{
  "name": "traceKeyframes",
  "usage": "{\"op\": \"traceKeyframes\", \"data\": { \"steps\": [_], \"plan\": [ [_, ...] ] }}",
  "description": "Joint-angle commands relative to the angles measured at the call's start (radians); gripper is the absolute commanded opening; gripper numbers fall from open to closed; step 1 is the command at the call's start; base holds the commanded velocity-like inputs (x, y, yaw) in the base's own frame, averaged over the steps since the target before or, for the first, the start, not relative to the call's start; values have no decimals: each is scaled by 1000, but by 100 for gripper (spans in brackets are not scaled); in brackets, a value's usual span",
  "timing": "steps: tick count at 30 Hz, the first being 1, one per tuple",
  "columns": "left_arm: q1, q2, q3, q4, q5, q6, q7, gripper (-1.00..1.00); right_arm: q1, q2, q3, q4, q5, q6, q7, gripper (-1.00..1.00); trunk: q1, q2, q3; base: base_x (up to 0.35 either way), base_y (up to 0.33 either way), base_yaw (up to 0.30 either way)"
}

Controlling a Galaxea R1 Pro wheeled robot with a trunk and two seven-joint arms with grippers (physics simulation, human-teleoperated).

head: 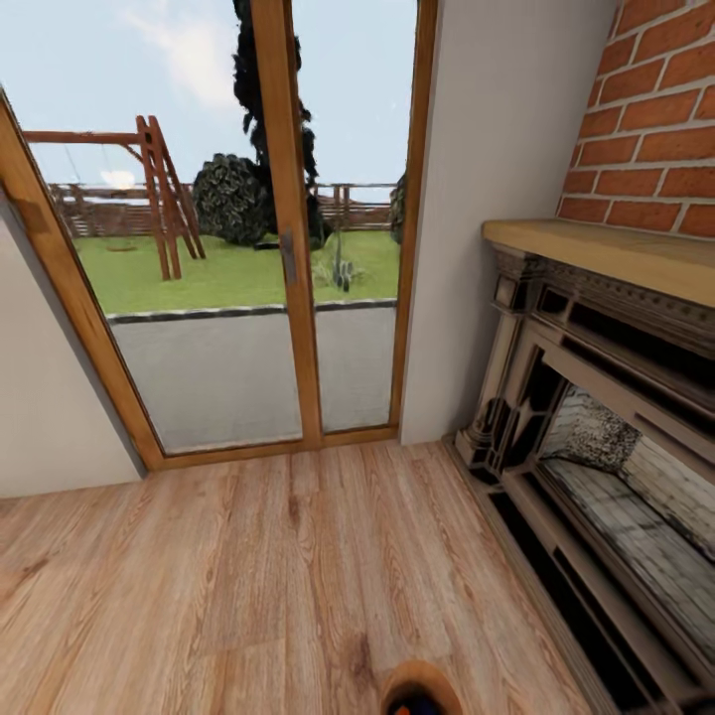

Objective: Put the three can of soda from the living room inside the tash can in the kitchen.

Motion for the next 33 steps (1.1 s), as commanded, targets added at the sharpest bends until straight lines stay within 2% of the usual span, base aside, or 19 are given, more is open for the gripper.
{"op": "traceKeyframes", "data": {
  "steps": [1,5,17,33],
  "plan": [
    [0,0,0,0,0,0,0,100,0,0,0,0,0,6,0,100,-4,7,3,0,0,0],
    [0,0,2,1,0,2,0,100,0,0,1,0,0,36,0,100,-19,35,16,0,0,0],
    [-3,-1,3,-2,34,2,1,100,0,0,2,-15,0,68,1,100,-19,35,16,0,0,0],
    [-14,-1,-1,-6,32,3,-6,100,-1,0,0,-36,-5,70,2,100,-19,35,16,0,0,0]
  ]
}}
